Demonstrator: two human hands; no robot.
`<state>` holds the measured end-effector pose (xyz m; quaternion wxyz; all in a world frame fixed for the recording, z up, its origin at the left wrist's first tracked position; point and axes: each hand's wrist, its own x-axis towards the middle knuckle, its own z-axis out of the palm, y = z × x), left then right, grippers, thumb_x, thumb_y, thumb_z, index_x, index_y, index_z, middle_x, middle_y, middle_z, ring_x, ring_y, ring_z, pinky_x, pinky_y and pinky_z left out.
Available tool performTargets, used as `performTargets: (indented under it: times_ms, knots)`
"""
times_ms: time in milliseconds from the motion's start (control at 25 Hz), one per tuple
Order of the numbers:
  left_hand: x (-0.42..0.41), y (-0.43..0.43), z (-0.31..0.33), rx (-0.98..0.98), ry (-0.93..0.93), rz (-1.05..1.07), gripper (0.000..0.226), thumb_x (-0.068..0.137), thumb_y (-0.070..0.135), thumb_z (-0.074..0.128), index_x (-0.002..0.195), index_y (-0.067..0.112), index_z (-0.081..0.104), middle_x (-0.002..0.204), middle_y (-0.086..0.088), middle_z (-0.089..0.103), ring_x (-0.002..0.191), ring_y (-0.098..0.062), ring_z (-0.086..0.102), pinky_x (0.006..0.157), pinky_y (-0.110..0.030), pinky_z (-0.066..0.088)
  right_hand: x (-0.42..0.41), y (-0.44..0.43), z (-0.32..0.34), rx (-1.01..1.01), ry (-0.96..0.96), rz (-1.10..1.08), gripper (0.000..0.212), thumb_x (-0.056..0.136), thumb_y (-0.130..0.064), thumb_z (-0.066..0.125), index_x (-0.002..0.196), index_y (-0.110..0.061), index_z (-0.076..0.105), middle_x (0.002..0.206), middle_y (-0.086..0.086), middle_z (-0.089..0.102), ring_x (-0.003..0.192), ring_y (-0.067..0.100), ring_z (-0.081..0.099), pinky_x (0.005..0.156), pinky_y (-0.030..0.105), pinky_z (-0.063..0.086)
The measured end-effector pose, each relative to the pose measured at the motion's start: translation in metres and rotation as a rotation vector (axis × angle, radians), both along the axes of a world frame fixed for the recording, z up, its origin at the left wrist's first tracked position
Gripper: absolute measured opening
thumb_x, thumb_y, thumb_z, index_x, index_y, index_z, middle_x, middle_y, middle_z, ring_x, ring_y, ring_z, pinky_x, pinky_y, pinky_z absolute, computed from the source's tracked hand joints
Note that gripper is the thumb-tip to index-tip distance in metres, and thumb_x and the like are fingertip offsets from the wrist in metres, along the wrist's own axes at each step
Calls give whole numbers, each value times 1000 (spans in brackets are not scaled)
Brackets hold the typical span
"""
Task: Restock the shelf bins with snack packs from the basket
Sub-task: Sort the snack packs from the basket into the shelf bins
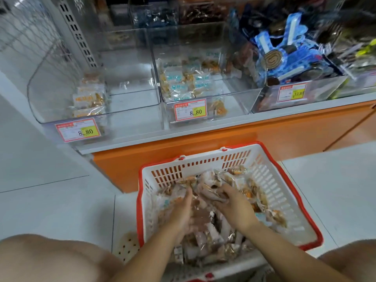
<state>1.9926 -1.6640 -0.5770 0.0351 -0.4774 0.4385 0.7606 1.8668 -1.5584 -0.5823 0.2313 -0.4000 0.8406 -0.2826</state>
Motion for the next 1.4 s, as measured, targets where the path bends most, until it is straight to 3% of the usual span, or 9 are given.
performTargets:
  times_ms: [160, 280, 360, 440, 600, 880, 1040, 1200, 1400]
  knots:
    - [-2, -12, 4, 139, 212, 150, 31, 96, 33, 58, 119, 13, 62, 105, -15, 74, 92, -32, 71, 78, -41, 60, -1, 9, -15, -214, 211, 88, 45, 74, 16, 65, 96, -22, 73, 127, -6, 55, 124, 12, 49, 102, 18, 37]
    - [0, -15, 0, 119, 211, 233, 31, 92, 2, 60, 121, 12, 60, 103, -11, 75, 91, -26, 73, 76, -35, 60, 1, 3, 8, -312, -367, -155, 51, 90, 14, 47, 105, -30, 69, 131, -13, 52, 123, 1, 51, 96, 11, 43]
    - [2, -17, 0, 121, 256, 268, 35, 90, -1, 60, 120, 15, 60, 105, -9, 75, 95, -25, 72, 80, -37, 60, -3, -2, 20, -385, -847, -346, 33, 101, -6, 41, 111, -29, 62, 114, -1, 68, 102, 18, 68, 81, 27, 56]
    - [3, -20, 2, 116, 284, 276, 36, 89, 0, 61, 122, 15, 59, 106, -9, 74, 95, -24, 72, 81, -38, 59, -8, -5, 25, -349, -1009, -341, 24, 102, -23, 43, 108, -20, 65, 99, 11, 74, 91, 30, 70, 74, 37, 57]
    - [3, -23, 4, 85, 281, 304, 32, 93, 12, 61, 125, 9, 59, 108, -15, 73, 88, -26, 72, 69, -33, 61, -6, -7, 12, -310, -1010, -360, 23, 89, -7, 64, 109, 5, 64, 79, 19, 62, 70, 26, 60, 69, 36, 59]
    - [4, -27, 2, 67, 259, 340, 30, 93, 15, 63, 121, 8, 62, 107, -17, 72, 90, -28, 72, 71, -36, 61, -3, -13, 11, -347, -1069, -371, 9, 91, -3, 60, 98, -5, 66, 63, 3, 55, 58, 13, 56, 68, 31, 57]
    - [11, -31, 4, -124, 180, 156, 31, 87, 19, 69, 118, 16, 65, 101, -7, 75, 97, -27, 71, 92, -45, 54, -9, -17, 17, -357, -984, -369, 18, 96, -13, 57, 107, -14, 71, 83, 4, 66, 68, 13, 57, 64, 28, 50]
    - [17, -33, 15, -79, 254, 242, 32, 86, 5, 67, 117, 9, 63, 103, -12, 74, 96, -28, 72, 78, -37, 56, -5, -28, 30, -434, -1127, -344, 30, 95, -25, 56, 119, -11, 65, 110, 15, 71, 82, 22, 68, 80, 37, 55]
    - [31, -38, 52, -118, 316, 302, 30, 87, 2, 66, 116, 7, 61, 104, -13, 74, 94, -26, 72, 85, -40, 58, 26, -40, 61, -375, -939, -265, 11, 85, -14, 67, 75, -9, 66, 78, 13, 70, 70, 24, 68, 62, 32, 55]
